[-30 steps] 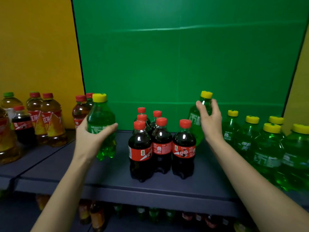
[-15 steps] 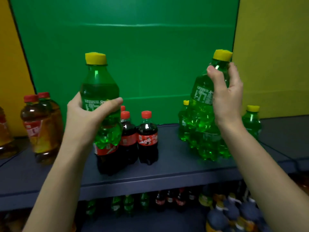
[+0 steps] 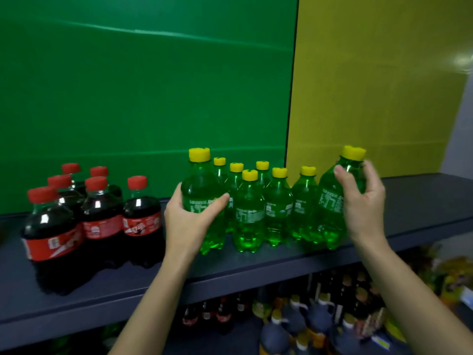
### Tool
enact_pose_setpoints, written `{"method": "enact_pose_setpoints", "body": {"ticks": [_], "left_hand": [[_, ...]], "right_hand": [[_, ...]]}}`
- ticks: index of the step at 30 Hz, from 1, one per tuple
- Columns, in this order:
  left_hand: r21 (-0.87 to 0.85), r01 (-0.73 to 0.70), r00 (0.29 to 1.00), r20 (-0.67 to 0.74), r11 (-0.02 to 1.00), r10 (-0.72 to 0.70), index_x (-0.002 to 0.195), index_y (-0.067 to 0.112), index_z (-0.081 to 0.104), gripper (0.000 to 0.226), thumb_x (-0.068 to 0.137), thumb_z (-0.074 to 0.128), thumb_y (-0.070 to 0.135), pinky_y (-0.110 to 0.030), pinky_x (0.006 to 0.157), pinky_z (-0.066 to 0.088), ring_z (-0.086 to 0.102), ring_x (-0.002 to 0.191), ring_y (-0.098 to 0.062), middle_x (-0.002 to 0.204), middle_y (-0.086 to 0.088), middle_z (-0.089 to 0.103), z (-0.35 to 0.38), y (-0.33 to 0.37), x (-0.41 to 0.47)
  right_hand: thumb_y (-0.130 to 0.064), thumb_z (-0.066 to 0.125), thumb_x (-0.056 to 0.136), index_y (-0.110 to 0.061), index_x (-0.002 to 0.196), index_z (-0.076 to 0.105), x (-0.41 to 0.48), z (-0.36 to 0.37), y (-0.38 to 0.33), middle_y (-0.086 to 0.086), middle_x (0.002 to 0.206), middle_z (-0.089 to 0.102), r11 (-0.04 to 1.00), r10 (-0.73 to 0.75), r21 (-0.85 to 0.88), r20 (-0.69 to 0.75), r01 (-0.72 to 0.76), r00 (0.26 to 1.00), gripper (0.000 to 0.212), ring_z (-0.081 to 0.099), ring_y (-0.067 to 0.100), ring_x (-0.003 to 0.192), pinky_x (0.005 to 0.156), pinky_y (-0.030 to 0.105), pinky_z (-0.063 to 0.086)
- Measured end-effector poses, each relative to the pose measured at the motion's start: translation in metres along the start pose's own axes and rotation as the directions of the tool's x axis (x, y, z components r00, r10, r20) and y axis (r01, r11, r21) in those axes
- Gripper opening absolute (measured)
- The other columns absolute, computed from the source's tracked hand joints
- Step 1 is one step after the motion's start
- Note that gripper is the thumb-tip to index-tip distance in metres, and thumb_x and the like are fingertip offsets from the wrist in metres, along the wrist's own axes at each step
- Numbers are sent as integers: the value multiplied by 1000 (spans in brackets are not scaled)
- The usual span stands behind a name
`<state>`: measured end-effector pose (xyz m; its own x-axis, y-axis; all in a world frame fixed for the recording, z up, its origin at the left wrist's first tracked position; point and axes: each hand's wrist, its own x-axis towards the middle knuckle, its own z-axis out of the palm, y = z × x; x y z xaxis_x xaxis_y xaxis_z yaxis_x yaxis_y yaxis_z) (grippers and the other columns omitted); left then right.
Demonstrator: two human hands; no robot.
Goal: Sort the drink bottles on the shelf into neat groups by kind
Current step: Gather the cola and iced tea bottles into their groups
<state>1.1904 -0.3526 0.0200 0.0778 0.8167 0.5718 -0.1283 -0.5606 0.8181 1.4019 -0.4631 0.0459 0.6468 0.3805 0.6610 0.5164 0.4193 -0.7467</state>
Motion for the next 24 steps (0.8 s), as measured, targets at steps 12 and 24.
{"method": "enact_pose_setpoints", "body": {"ticks": [12,24], "left_hand": [[155,22,985,-174,988,6,94,26,59,40,61,82,33,-31,79,52,61,80,2,85,14,67,53,-41,-31],[170,151,963,-246,974,-106,99,26,55,53,58,85,40,-37,87,50,61,96,-14,94,12,64,67,-56,-8]], "right_hand": [[-23,59,89,-38,108,46,-3,1,62,-37,95,35,999,38,-6,70,-38,997,27,33,-22,97,91,9,23],[-49,60,79,-22,108,54,22,30,93,-1,108,61,999,-5,-36,85,8,996,40,54,19,104,89,37,43]]}}
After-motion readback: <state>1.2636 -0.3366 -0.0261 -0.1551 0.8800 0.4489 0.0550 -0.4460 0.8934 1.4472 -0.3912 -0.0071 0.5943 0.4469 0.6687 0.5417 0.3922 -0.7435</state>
